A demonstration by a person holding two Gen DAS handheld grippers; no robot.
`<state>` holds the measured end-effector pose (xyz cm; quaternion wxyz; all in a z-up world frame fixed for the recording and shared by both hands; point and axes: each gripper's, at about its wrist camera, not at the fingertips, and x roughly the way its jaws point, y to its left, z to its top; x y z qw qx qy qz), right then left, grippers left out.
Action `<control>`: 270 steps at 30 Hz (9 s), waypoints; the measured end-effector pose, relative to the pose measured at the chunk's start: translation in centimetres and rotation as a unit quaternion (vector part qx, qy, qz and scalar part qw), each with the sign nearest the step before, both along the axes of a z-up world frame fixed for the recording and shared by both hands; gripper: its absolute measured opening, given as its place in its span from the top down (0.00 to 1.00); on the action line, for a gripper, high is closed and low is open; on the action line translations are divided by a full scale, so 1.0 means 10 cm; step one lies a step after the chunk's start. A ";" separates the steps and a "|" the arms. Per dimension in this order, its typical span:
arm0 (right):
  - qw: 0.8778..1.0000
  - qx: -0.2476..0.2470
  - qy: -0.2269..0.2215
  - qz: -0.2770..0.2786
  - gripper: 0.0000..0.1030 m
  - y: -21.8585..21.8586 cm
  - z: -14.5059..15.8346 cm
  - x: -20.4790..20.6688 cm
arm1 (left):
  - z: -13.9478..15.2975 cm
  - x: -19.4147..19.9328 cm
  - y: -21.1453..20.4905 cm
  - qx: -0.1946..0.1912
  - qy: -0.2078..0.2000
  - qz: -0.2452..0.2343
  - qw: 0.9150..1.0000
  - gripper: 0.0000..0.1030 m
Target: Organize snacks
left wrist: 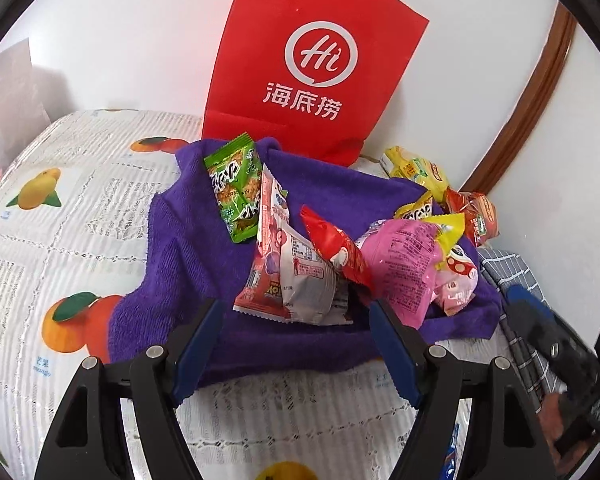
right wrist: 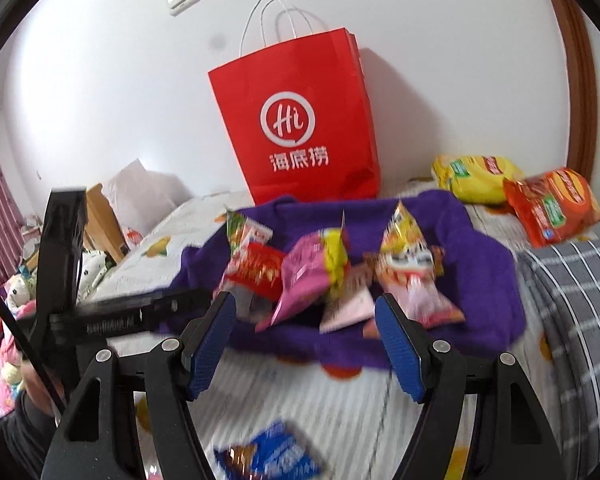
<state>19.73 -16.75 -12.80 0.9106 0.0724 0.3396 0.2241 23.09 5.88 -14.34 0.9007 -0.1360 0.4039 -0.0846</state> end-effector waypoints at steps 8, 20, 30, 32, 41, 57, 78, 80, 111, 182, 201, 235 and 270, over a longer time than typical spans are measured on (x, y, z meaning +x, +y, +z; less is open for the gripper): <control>0.999 -0.007 0.048 -0.014 0.29 -0.14 -0.20 -0.35 | 0.12 -0.17 -0.05 -0.009 -0.022 -0.028 0.999 0.28; 0.992 -0.081 0.100 -0.007 0.29 0.00 -0.59 -0.69 | 0.15 -0.17 -0.01 -0.038 -0.016 -0.030 0.999 0.28; 0.986 -0.147 0.065 0.049 0.29 0.38 -0.53 -0.69 | 0.15 -0.16 -0.01 -0.051 -0.010 -0.033 0.998 0.28; 0.985 -0.146 0.076 0.057 0.29 0.44 -0.54 -0.63 | 0.15 -0.16 -0.01 -0.053 -0.009 -0.035 0.998 0.28; 0.985 -0.117 0.115 0.054 0.26 0.54 -0.60 -0.49 | 0.17 -0.17 0.00 -0.061 -0.010 -0.042 0.997 0.28; 0.984 -0.148 0.094 -0.035 0.49 0.25 -0.59 -0.61 | 0.12 -0.23 -0.08 -0.031 -0.011 -0.052 0.998 0.28; 0.978 -0.091 0.113 -0.151 0.49 -0.63 -0.63 -0.67 | 0.02 -1.16 -0.35 0.024 0.006 -0.227 0.974 0.28; 0.977 -0.091 0.114 -0.154 0.49 -0.66 -0.63 -0.69 | 0.04 -1.29 -0.39 0.033 0.008 -0.253 0.967 0.28; 0.981 -0.098 0.054 -0.159 0.49 -0.92 -0.23 -1.27 | -0.24 -1.63 -0.99 0.178 0.005 -0.327 0.928 0.38; 0.990 0.047 0.111 -0.070 0.49 -0.24 -0.22 1.50 | 0.25 1.05 -0.25 0.019 0.025 -0.056 0.998 0.61; 0.994 -0.011 0.094 -0.061 0.43 -0.10 -0.24 1.42 | 0.02 1.13 -0.37 0.040 0.059 -0.065 0.995 0.60; 0.995 0.014 0.048 -0.091 0.27 -0.34 0.31 0.53 | 0.45 0.87 -0.32 0.060 0.048 -0.048 0.996 0.20; 0.970 -0.097 0.012 -0.221 0.00 -0.50 1.15 -2.13 | 1.43 -2.16 -0.72 0.121 -0.064 -0.082 0.987 0.05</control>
